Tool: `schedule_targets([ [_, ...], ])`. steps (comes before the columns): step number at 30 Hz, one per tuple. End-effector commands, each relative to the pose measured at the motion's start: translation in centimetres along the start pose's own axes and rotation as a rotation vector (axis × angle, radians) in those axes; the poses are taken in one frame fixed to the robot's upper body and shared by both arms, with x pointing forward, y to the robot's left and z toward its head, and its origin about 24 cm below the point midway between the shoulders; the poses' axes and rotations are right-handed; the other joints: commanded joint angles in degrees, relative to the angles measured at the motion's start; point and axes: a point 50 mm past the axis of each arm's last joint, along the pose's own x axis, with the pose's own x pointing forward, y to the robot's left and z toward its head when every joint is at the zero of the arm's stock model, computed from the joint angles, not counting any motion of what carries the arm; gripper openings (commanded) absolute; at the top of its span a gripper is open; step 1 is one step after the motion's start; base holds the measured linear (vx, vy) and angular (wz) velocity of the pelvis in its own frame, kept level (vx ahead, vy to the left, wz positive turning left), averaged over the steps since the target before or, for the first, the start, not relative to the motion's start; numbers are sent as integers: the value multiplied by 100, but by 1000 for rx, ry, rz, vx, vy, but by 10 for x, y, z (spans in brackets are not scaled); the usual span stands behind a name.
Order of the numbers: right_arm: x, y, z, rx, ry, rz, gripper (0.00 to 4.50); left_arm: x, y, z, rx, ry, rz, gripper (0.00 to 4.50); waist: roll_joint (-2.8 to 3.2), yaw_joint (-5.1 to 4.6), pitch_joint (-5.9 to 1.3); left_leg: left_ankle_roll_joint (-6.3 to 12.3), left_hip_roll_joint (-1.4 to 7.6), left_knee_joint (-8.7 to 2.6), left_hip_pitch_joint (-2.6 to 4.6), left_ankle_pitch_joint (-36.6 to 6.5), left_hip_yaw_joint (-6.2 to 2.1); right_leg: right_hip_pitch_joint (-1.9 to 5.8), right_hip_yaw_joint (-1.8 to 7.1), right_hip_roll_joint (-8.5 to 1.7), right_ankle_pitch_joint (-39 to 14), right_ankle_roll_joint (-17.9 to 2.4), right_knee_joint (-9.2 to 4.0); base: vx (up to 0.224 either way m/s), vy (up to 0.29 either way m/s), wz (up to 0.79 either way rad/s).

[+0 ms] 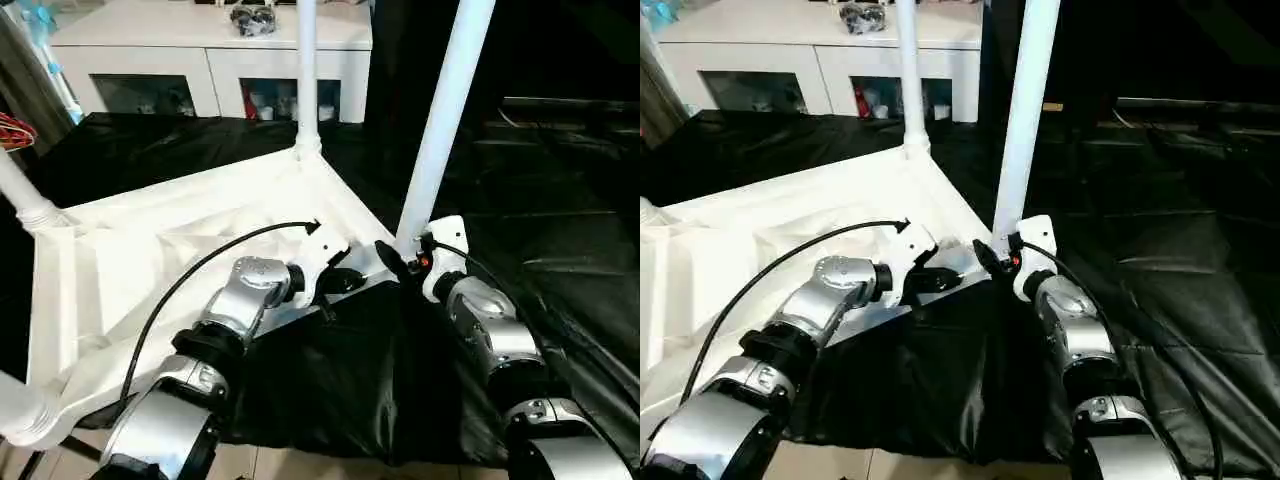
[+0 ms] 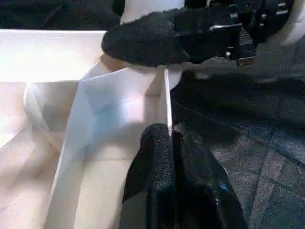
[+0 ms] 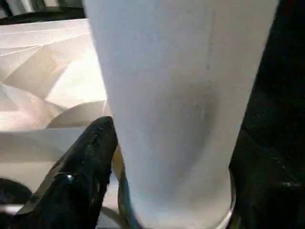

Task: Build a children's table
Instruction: Rotate leg to tighten

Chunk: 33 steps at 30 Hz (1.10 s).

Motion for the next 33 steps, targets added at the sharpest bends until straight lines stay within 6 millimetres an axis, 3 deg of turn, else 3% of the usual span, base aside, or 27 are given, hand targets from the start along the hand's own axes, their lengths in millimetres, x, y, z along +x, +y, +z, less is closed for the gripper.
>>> schedule_targets([
  [1,2,19,-13,-53,66,163,390,9,-17,21,95,-87,-161,0,-15,33,-331,365,131,-401,-9,-1378,-90,274,179,-294,-1398,-1310,-398,0,0,0],
  [3,-2,16,-13,-62,65,187,390,6,-17,19,98,-83,-177,0,-14,59,-346,454,136,-374,10,-1219,-62,268,196,-284,-974,-1468,-350,0,0,0],
  [4,-4,15,-12,-63,66,197,390,5,-16,19,100,-82,-183,0,0,68,-354,521,145,-370,-21,-1068,-67,300,190,-280,-710,-1549,-306,0,0,0],
  [7,-16,10,-13,-93,82,299,390,-2,-15,14,116,-63,-228,0,-3,131,-372,709,150,-329,-24,-773,-46,320,172,-257,-208,-1664,-243,0,0,0],
  [9,-21,9,-13,-98,90,338,390,-5,-15,12,119,-52,-239,0,-9,167,-358,761,155,-323,-18,-821,-33,313,173,-263,-301,-1658,-255,0,0,0],
  [13,-48,9,-20,-125,188,596,390,-19,-14,5,137,-27,-325,0,-16,238,-324,635,174,-359,6,-1189,-37,302,183,-271,-908,-1531,-317,0,0,0],
  [17,-60,7,-21,-135,233,687,366,-28,-15,2,138,-16,-390,0,-28,270,-315,545,196,-390,10,-1311,-52,283,193,-292,-1272,-1428,-343,0,0,0],
  [26,-70,9,-19,-136,296,790,290,-41,-15,-5,131,19,-457,0,-53,315,-334,514,183,-367,8,-1031,-44,281,198,-288,-1019,-1446,-308,0,0,0],
  [33,-67,18,-26,-123,303,796,264,-37,-16,-3,125,6,-436,0,-42,322,-324,473,180,-372,12,-1080,-43,276,194,-286,-1153,-1417,-325,0,0,0],
])
